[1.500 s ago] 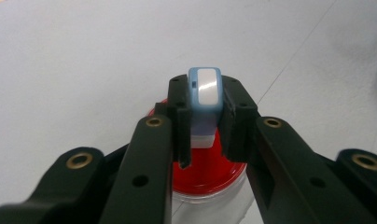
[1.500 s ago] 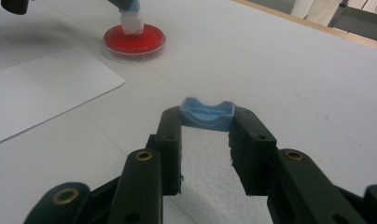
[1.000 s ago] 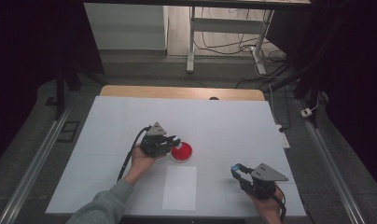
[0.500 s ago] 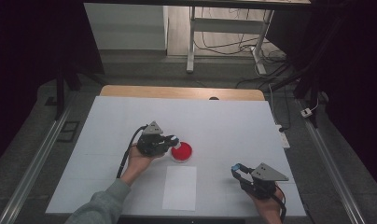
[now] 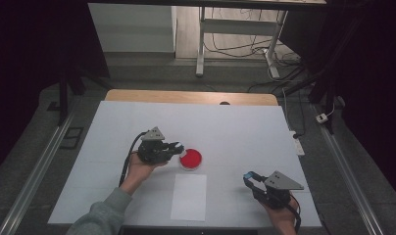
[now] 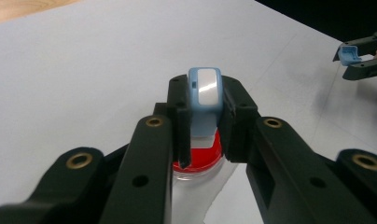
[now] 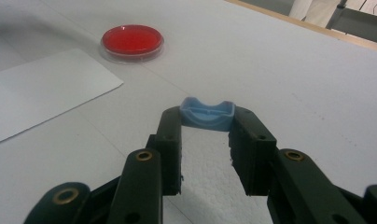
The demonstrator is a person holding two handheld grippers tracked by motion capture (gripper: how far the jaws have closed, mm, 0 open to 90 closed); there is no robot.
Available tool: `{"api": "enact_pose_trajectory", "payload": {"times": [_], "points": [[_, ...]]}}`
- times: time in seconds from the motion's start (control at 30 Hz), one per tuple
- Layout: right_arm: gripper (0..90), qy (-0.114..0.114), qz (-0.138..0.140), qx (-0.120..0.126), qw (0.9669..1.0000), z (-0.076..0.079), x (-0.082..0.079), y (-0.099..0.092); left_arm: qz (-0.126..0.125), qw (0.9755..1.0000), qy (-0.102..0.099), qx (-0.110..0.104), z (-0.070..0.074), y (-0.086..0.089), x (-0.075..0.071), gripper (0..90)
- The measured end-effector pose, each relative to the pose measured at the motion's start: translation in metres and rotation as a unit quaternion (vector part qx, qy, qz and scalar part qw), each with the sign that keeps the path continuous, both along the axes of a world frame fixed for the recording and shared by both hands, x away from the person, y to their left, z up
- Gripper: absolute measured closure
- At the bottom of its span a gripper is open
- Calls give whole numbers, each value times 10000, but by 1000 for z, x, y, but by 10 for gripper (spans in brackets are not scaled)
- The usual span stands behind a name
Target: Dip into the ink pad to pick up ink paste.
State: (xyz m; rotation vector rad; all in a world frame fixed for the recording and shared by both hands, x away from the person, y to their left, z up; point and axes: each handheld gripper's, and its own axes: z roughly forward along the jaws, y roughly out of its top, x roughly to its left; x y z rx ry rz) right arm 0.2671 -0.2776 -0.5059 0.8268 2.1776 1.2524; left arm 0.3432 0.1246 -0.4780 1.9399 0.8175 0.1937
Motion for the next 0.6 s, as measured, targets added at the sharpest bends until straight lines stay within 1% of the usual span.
{"api": "enact_pose_trajectory", "payload": {"times": [0.1, 0.23, 0.4, 0.6], "points": [[648, 4, -4, 0, 10000, 0, 0, 0, -43, 10000, 10, -19, 2, 2, -2, 759], [649, -5, -6, 10, 10000, 0, 0, 0, -170, 9997, 52, -162, 5, 3, -4, 758], [648, -6, -4, 2, 10000, 0, 0, 0, -289, 9995, 44, -119, 8, 1, -9, 758], [649, -17, -10, 9, 10000, 0, 0, -1, -373, 9993, 50, -47, 9, 2, -13, 758]]}}
